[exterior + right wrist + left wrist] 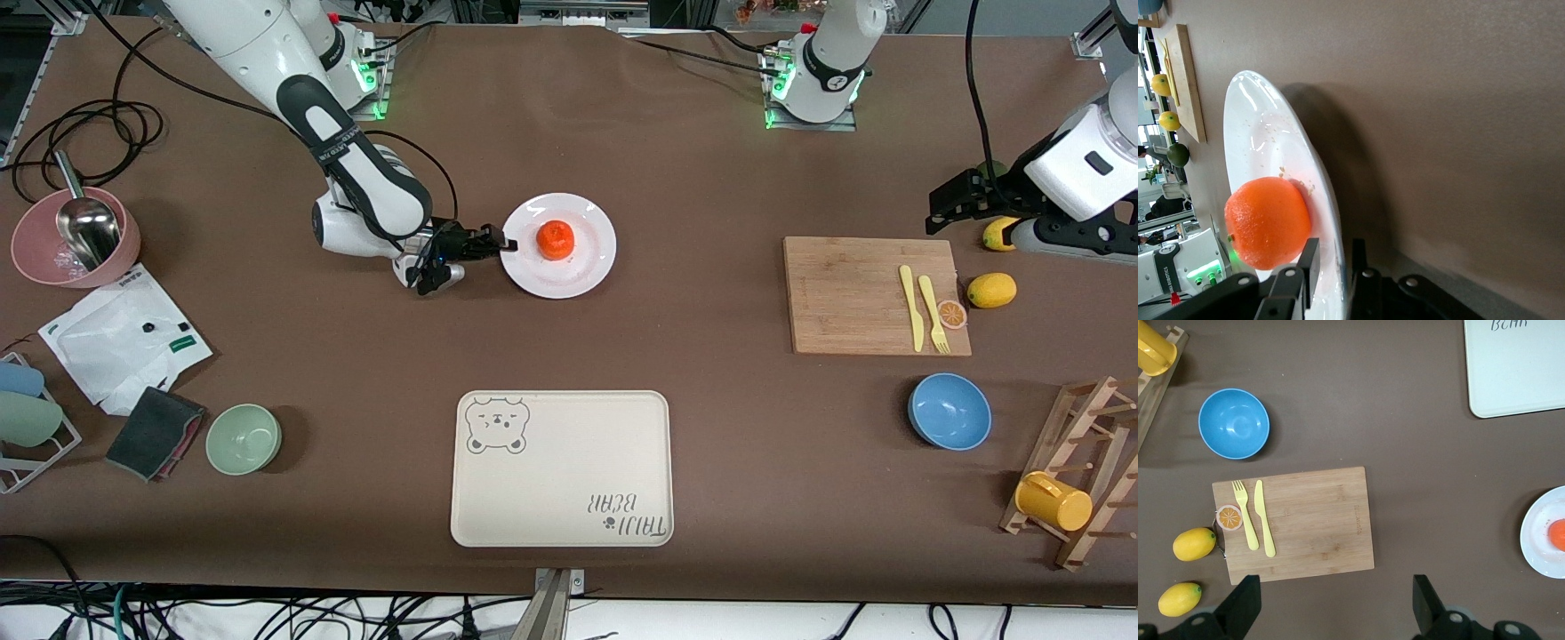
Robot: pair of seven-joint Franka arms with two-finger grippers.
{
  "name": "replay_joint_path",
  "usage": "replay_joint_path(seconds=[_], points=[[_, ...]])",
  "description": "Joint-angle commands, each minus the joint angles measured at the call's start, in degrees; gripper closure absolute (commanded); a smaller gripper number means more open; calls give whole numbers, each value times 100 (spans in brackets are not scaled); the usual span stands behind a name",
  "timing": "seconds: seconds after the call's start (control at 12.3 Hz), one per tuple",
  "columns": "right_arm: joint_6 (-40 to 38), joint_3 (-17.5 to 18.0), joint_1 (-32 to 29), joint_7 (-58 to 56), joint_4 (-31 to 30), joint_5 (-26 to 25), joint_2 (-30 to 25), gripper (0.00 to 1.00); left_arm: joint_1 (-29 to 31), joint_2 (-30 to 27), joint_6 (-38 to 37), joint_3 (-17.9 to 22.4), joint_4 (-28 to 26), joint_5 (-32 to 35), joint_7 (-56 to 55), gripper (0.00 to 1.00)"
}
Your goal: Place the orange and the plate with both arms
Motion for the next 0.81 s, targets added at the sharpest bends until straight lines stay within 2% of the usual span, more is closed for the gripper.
replay_joint_path(seconds=[0.0,0.08,0.24,0.41,0.73], points=[[100,70,-23,-191,-32,162,20,87,-80,-28,-261,78,110,173,-18,0],[100,70,-23,-191,-32,162,29,91,-80,-28,-261,69,145,182,-18,0],[100,70,-23,-191,-32,162,29,93,-88,-10,-287,25,215,295,-61,0],[100,70,-32,-191,-15,162,37,100,-132,42,-323,51,224,472,-27,0],[100,53,-49,-182,29,162,29,100,-124,60,-578,60,215,463,-18,0]])
